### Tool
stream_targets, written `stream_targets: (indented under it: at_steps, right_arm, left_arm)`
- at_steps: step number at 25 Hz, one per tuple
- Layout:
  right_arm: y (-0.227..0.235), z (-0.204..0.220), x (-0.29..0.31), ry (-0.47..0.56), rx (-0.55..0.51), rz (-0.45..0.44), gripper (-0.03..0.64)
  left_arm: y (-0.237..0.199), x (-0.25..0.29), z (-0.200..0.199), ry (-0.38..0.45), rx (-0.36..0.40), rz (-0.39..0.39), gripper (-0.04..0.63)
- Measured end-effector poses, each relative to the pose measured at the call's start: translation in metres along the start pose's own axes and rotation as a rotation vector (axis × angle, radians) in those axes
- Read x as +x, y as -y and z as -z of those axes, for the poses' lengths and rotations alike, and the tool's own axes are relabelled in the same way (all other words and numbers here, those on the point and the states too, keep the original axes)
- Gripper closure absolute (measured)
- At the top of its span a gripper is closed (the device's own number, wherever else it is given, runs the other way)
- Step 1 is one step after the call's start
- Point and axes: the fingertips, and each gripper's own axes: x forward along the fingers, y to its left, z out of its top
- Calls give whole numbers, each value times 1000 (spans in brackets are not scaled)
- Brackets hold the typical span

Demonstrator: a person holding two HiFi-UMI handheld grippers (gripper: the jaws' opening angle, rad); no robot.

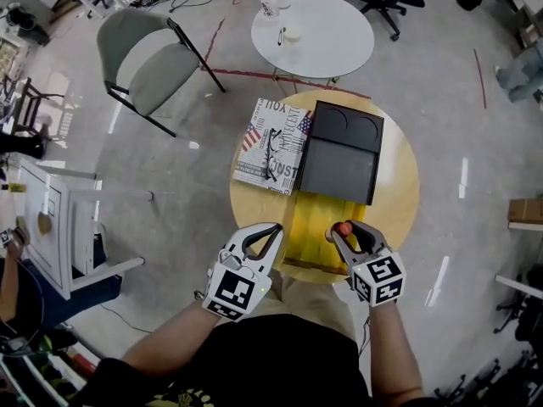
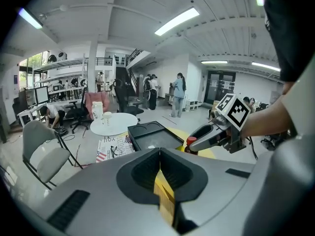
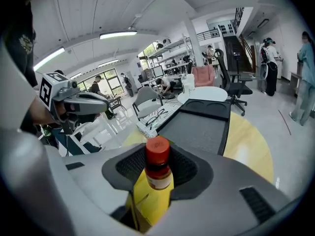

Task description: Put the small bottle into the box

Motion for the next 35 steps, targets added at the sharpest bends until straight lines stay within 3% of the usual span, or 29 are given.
stream_targets:
  at_steps: [11,21,29,35]
  right_arm:
    - [1,30,27,-113,-46,-13,460]
    - [-11,57,28,-203,-95,19,459]
    - [-32,40,12,-154,-124,36,436]
    - [-52,3,-24,-16,-122,62,434]
  left_arm:
    - [-9,12,-6,1,-24,-9,577]
    - [-17,-14,-27,57,-11,-30,577]
    - [-12,-51,-44,110,13,-35,577]
    - [-4,-74,-59,162,36,-14,577]
